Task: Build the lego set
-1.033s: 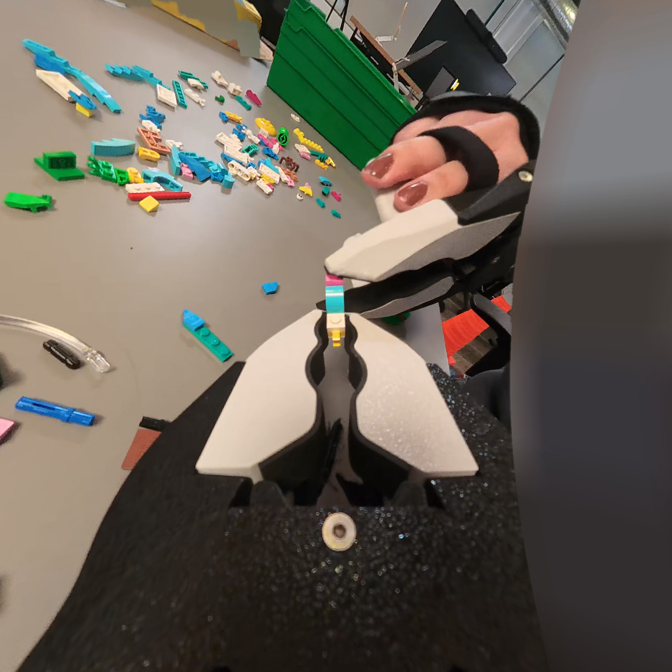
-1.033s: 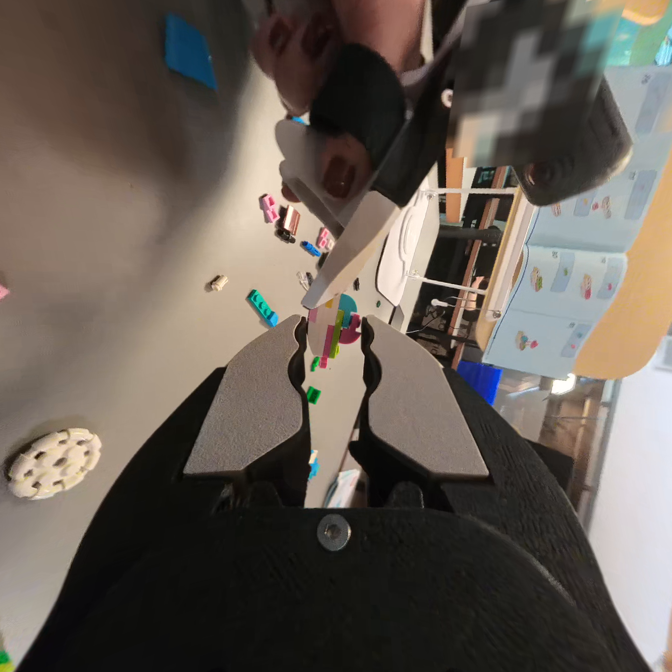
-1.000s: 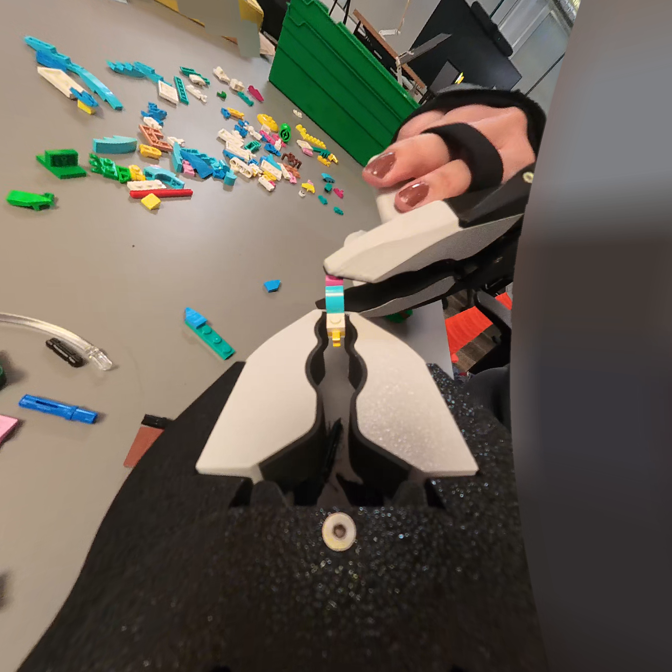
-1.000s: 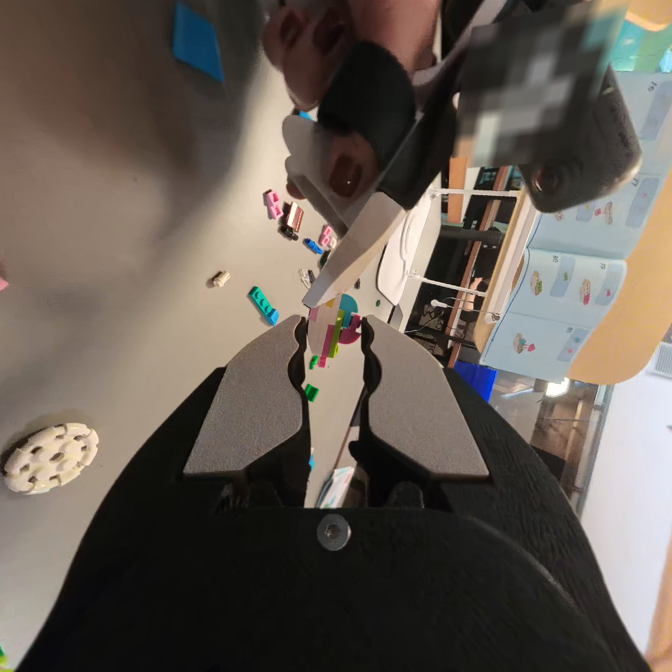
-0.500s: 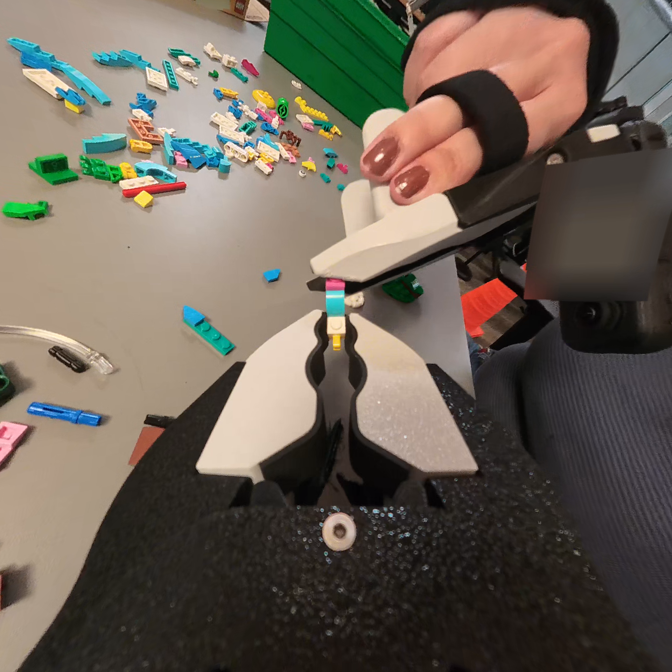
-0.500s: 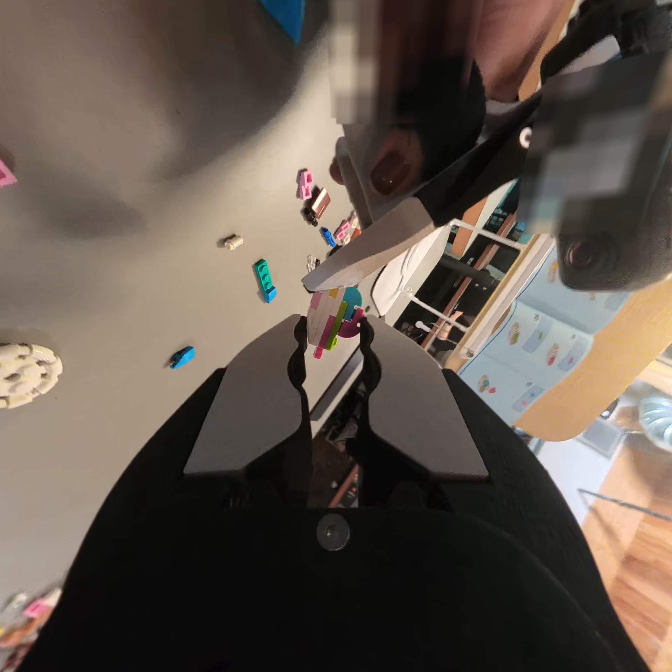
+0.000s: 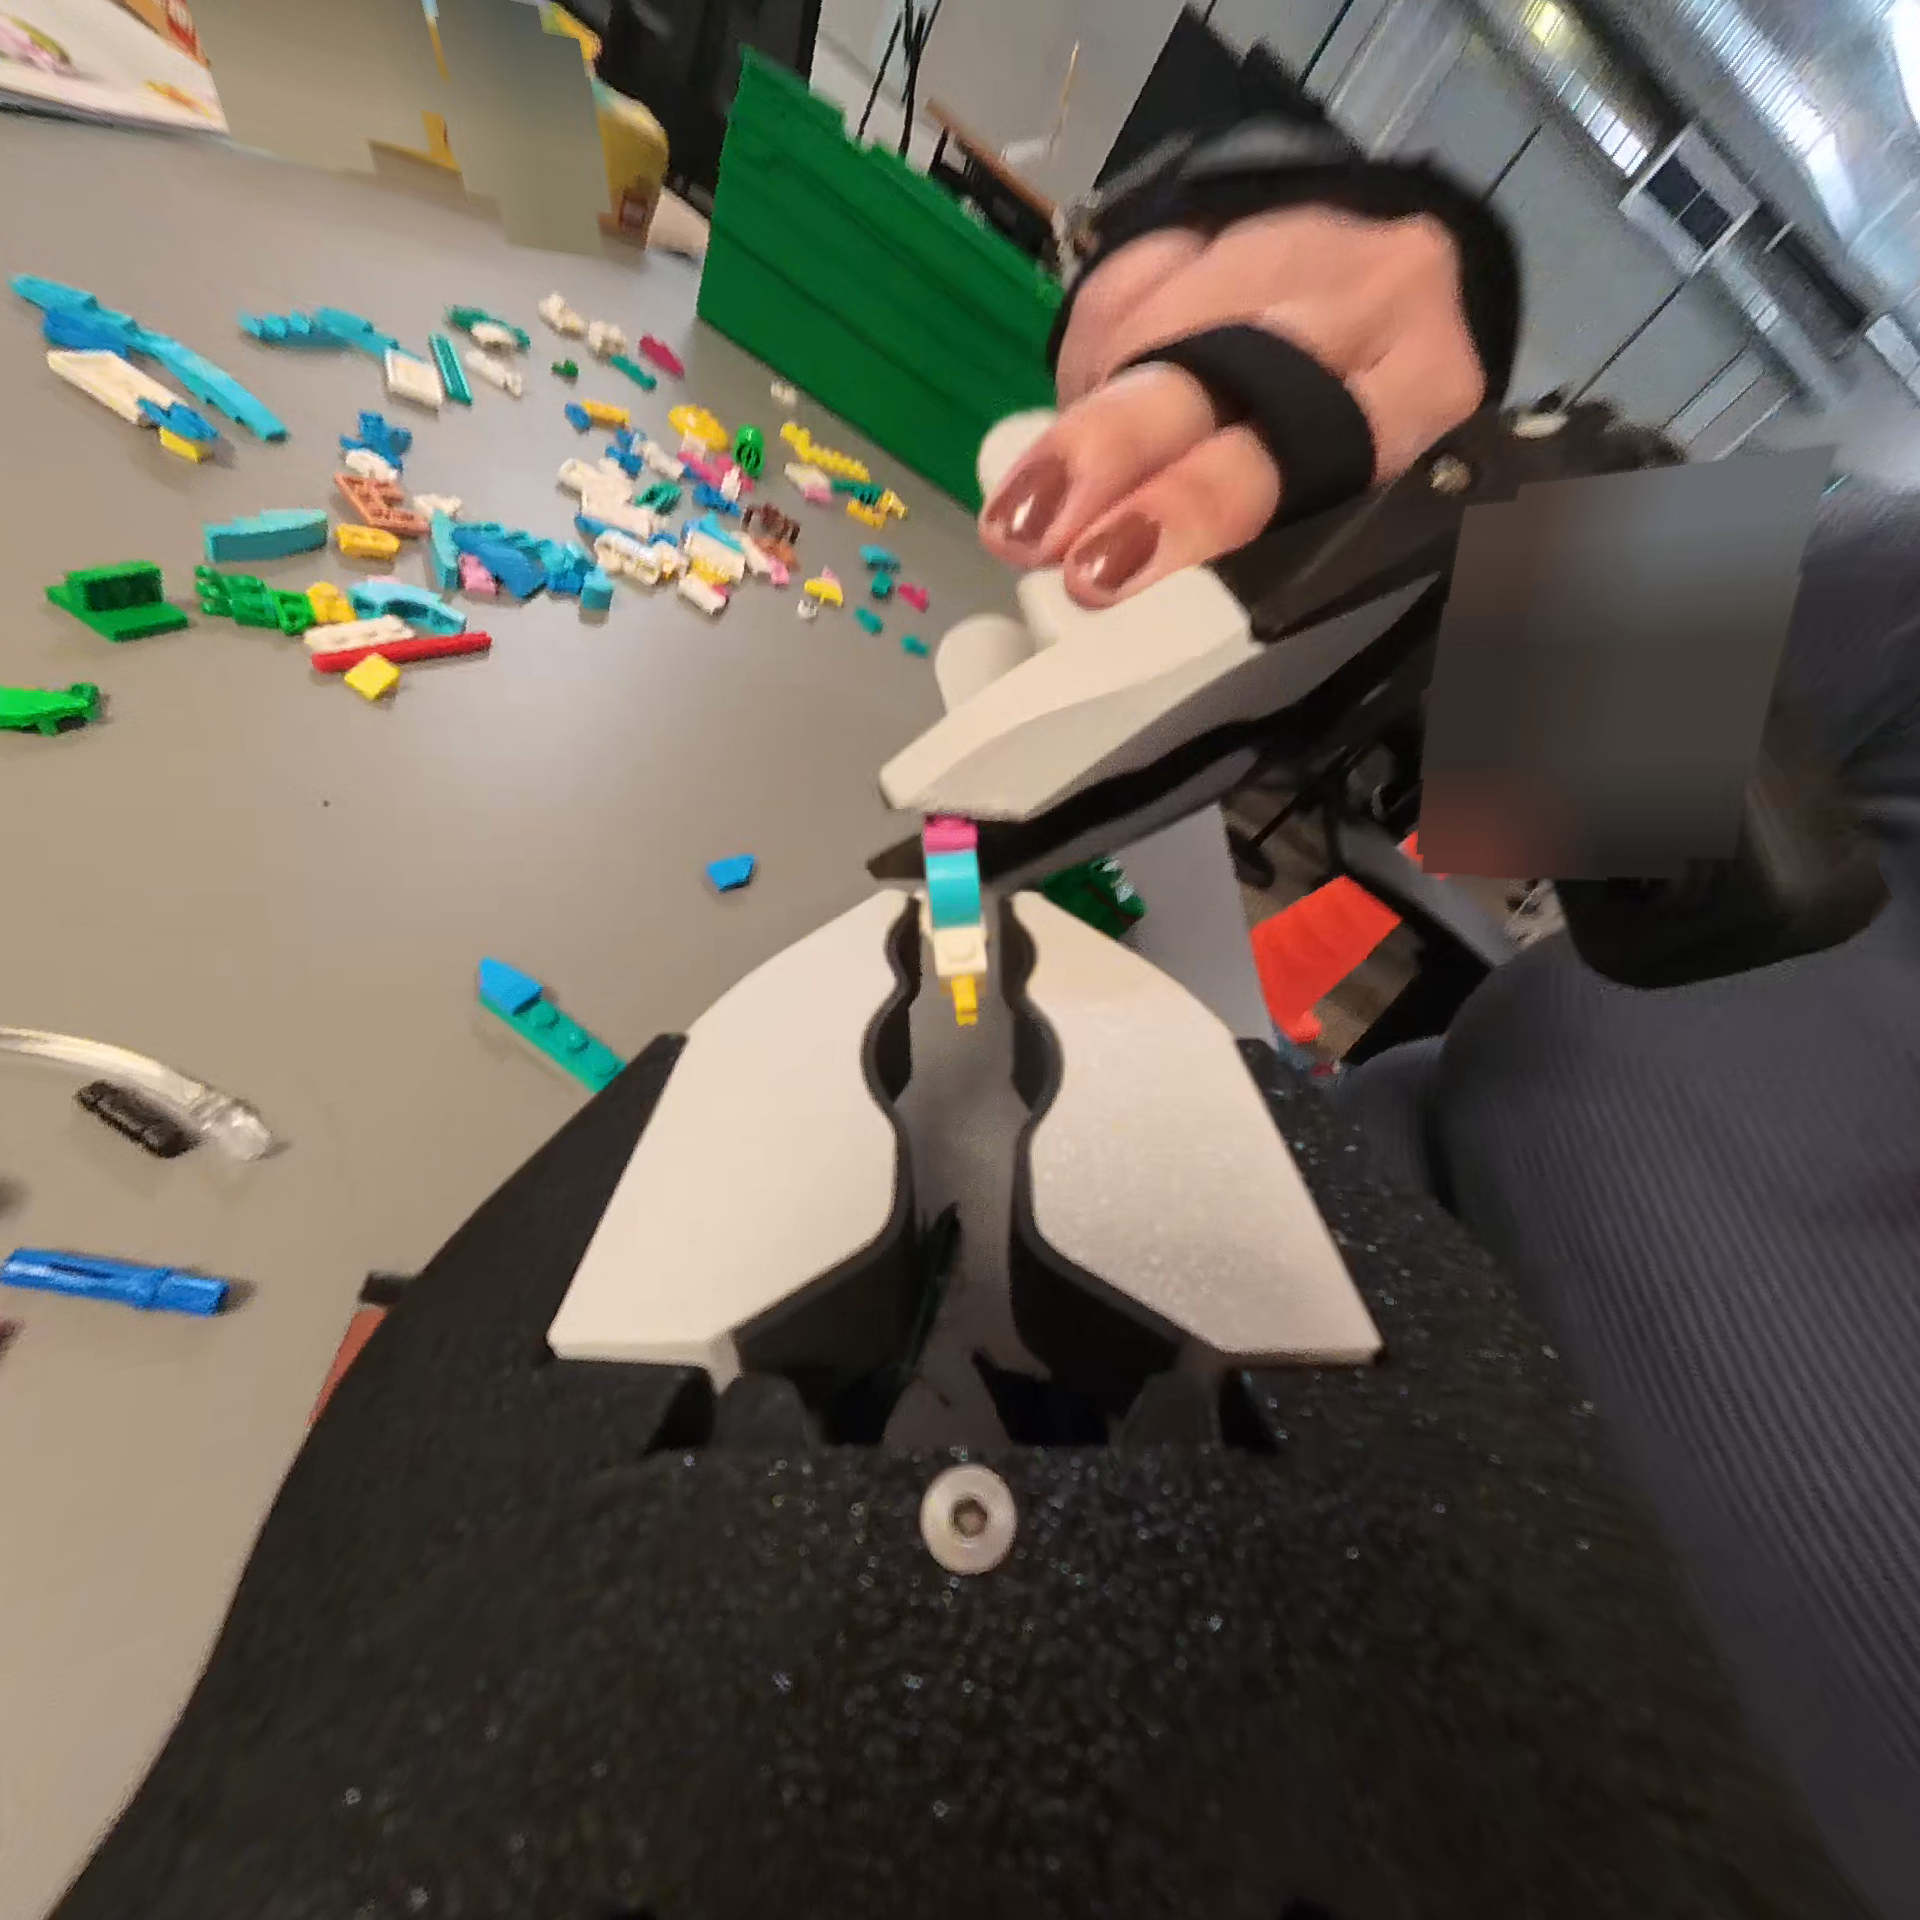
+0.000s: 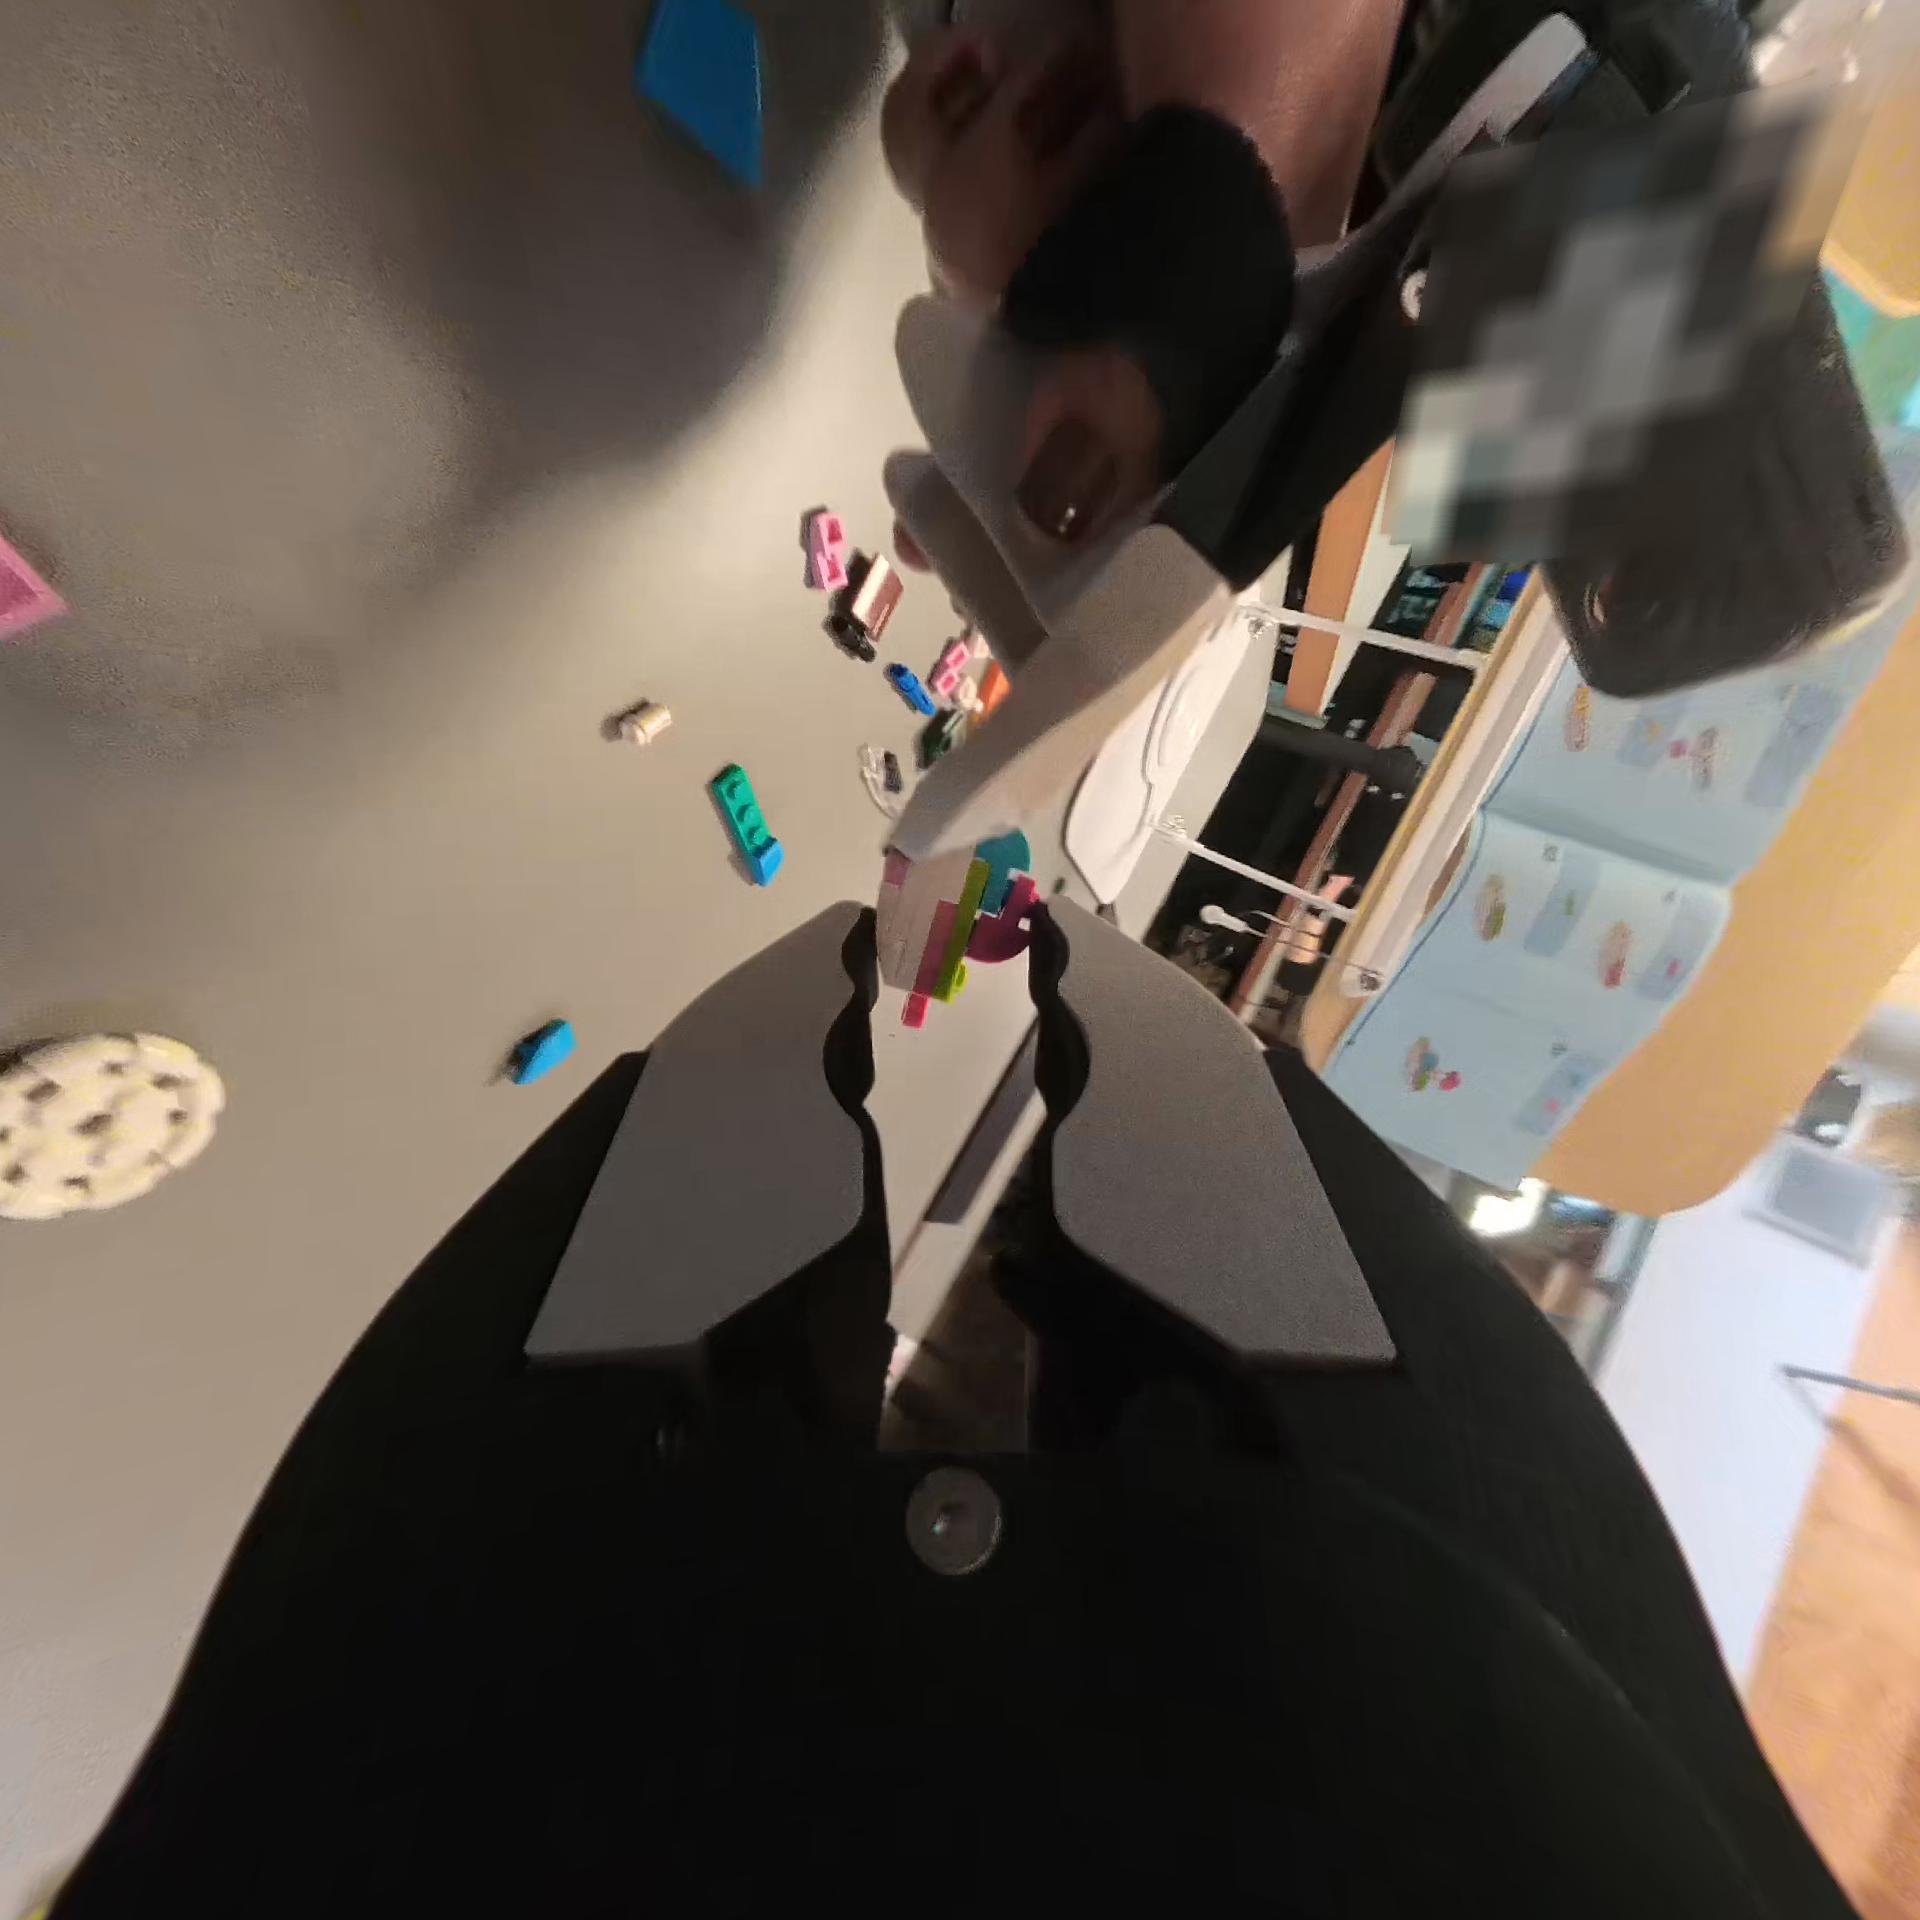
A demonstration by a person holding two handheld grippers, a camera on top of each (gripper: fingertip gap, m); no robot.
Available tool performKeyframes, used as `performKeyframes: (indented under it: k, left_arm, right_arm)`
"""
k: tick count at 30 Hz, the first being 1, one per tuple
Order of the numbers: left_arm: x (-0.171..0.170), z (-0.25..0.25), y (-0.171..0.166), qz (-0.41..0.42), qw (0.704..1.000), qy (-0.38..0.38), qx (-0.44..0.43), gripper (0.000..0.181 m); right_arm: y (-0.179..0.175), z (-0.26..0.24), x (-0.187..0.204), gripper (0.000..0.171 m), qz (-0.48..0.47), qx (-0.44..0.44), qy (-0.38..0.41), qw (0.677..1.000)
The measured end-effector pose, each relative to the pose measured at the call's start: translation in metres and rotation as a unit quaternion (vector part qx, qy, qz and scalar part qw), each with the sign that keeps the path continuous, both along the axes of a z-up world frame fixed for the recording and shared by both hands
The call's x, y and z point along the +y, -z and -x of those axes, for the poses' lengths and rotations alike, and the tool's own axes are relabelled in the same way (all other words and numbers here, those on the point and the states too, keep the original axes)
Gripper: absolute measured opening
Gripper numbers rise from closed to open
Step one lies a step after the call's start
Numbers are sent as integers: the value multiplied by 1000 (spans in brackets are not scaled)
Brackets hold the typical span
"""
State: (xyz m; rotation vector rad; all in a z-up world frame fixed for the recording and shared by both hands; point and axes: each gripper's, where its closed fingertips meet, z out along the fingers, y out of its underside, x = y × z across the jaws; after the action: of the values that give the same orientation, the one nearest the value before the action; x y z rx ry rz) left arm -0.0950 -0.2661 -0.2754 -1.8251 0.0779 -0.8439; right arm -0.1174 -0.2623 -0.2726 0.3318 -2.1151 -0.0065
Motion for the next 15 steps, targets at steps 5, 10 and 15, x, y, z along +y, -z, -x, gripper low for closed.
performKeyframes:
  k: [5,10,15]
  left_arm:
    - [3,-3,0,-8,1000,5,-13,14]
    - [4,4,-4,-30,999,-21,16,8]
    - [2,12,-19,-60,997,-51,1,8]
  right_arm:
    - [-2,2,-2,27,8,26,1,1000]
    - [-9,5,-2,27,60,37,19,997]
    - [-27,12,0,35,251,37,81,964]
